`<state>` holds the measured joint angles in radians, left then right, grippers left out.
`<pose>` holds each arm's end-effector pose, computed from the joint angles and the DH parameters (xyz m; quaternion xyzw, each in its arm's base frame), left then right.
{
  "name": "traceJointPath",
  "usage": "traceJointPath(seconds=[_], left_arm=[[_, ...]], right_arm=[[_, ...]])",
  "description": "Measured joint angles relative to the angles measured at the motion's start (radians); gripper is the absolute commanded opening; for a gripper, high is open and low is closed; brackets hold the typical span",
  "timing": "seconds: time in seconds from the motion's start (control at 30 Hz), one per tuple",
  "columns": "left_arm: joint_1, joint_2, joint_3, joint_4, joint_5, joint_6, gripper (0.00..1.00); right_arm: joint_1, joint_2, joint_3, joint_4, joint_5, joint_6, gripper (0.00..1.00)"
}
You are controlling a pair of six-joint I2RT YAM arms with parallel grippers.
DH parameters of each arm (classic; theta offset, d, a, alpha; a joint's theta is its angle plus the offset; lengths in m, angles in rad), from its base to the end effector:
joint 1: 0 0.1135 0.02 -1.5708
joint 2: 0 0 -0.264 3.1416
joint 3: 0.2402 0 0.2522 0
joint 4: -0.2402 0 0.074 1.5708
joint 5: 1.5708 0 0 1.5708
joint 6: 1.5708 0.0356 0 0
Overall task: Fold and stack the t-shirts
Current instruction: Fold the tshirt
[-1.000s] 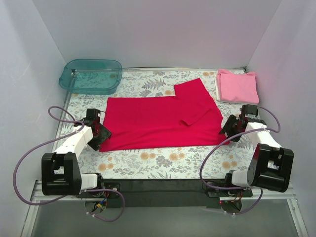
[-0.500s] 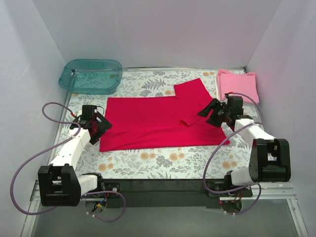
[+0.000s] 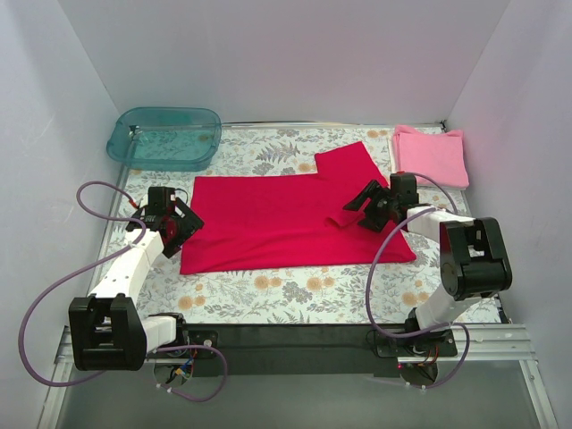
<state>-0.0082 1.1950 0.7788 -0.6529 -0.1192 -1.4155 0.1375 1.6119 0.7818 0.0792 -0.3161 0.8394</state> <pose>0.2240 0.0024 0.2190 -0.6369 0.7277 -0.1182 0.2253 0.3147 0.0547 0.1634 0.2525 0.8721 0.3122 0.2798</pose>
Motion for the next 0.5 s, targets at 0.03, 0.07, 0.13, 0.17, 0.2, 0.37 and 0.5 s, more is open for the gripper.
traceJointPath(seconds=[0.03, 0.07, 0.13, 0.17, 0.2, 0.37, 0.5], left_arm=[[0.0, 0.0, 0.0, 0.0, 0.0, 0.002, 0.76], [0.0, 0.0, 0.0, 0.0, 0.0, 0.002, 0.76], [0.0, 0.0, 0.0, 0.001, 0.0, 0.003, 0.76], [0.0, 0.0, 0.0, 0.002, 0.0, 0.004, 0.76], [0.0, 0.0, 0.0, 0.002, 0.0, 0.005, 0.76], [0.0, 0.0, 0.0, 0.002, 0.0, 0.006, 0.76], [0.0, 0.0, 0.0, 0.002, 0.0, 0.006, 0.76]], right_arm=[[0.001, 0.012, 0.005, 0.002, 0.002, 0.003, 0.67], [0.002, 0.023, 0.009, 0.003, 0.005, 0.005, 0.67], [0.003, 0.041, 0.018, 0.006, 0.007, 0.012, 0.67], [0.004, 0.048, 0.023, 0.006, 0.007, 0.016, 0.67], [0.006, 0.055, 0.028, 0.006, 0.007, 0.02, 0.67], [0.01, 0.084, 0.062, 0.008, 0.008, 0.024, 0.66], [0.014, 0.105, 0.086, 0.008, 0.007, 0.028, 0.66]])
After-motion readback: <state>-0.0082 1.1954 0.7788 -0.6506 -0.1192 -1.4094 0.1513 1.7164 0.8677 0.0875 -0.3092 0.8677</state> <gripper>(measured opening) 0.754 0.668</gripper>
